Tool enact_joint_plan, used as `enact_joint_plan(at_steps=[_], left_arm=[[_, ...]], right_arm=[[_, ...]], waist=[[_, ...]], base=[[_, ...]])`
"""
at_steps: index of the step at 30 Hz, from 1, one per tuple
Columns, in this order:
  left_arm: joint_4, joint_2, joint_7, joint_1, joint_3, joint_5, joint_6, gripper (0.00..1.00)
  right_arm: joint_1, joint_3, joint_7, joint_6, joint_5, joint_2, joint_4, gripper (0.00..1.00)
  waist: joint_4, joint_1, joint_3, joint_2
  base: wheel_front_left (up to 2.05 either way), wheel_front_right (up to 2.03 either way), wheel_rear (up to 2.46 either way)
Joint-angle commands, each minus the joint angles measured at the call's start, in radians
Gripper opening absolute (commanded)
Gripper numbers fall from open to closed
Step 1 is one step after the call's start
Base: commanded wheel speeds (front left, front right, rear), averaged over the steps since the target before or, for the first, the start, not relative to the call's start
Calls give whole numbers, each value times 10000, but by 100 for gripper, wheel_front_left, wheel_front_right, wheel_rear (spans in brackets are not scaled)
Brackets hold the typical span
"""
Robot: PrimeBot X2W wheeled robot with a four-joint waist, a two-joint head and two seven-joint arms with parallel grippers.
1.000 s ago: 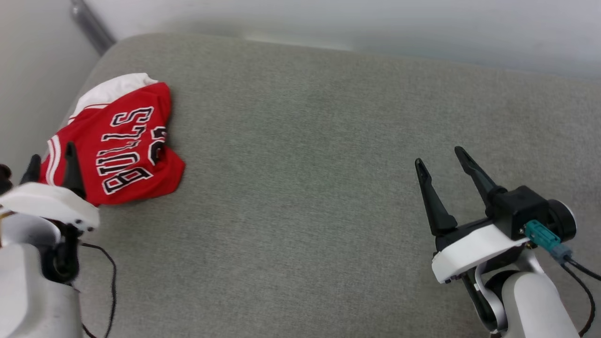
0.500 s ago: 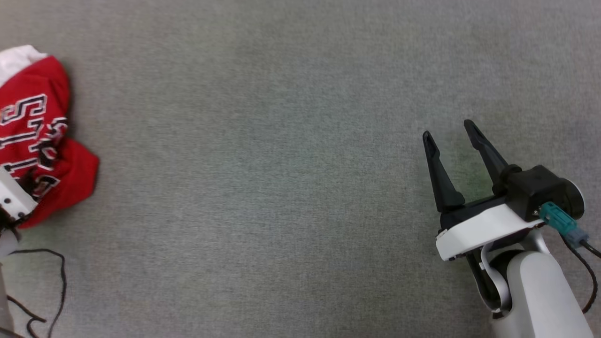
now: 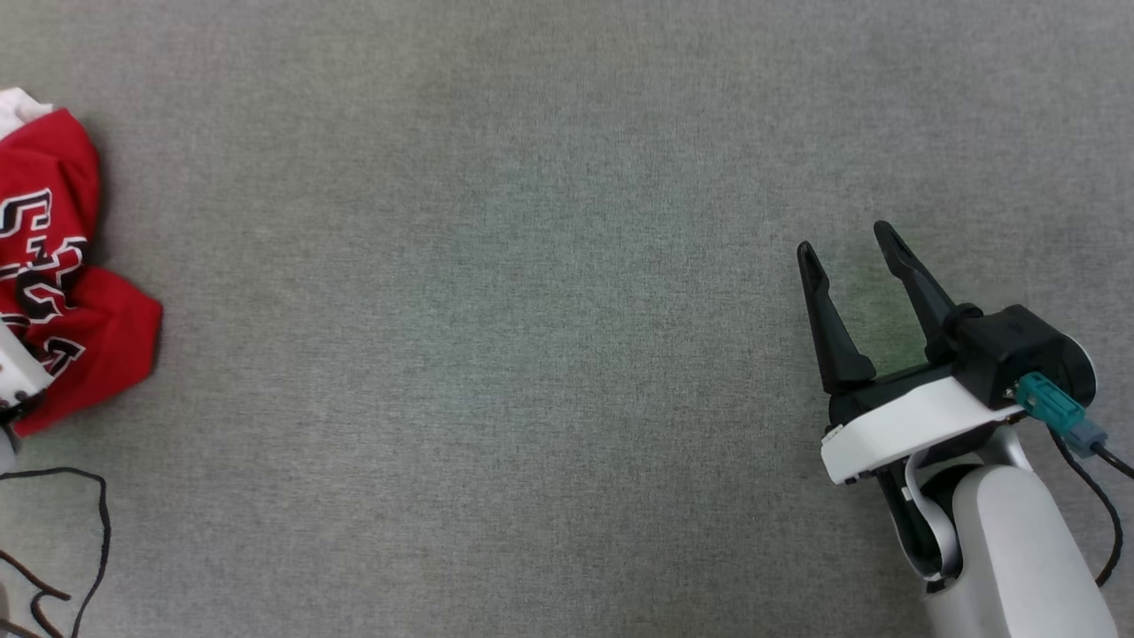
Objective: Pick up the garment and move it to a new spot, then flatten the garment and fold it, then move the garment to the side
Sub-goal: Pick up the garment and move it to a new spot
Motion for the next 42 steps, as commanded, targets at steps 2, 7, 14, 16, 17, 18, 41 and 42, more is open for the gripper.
enact_joint_plan(at_steps=[2,7,14,16,17,18,41,42], left_arm=[[-192,-103,-533,359,-149,240,-1,0],[-760,-155,-2056,414,-164,524,67,0],[-1465,-436,-4888,516,-567,1101,-164,0],[-1682,-540,-5654,613,-668,1196,-266,0],[-1805,-576,-5991,651,-726,1254,-262,0],[-1912,-660,-6282,687,-782,1306,-261,0],[-4965,-3978,-8327,3175,-4578,2097,-448,0],[-4859,-4069,-8324,3285,-4892,2078,-506,0]], right_arm=[[65,-48,-65,-3,99,7,97,100],[319,-136,-110,-3,162,7,207,100],[800,-298,-23,-3,235,9,258,100],[929,-380,-28,-3,178,7,225,100],[1013,-425,11,-3,259,9,198,100],[1094,-474,36,-3,184,9,161,100],[2217,-721,646,-3,416,12,-383,100],[2231,-707,656,-3,412,12,-399,100]], waist=[[95,-1,-449,0],[208,-1,-1124,0],[326,-1,-2287,0],[302,-1,-2592,0],[290,-1,-2713,0],[265,-1,-2834,0],[-2123,-1,-3959,0],[-2205,-1,-3941,0]], base=[[0,0,0],[0,0,0],[0,0,0],[0,0,0],[0,0,0],[0,0,0],[0,0,0],[0,0,0]])
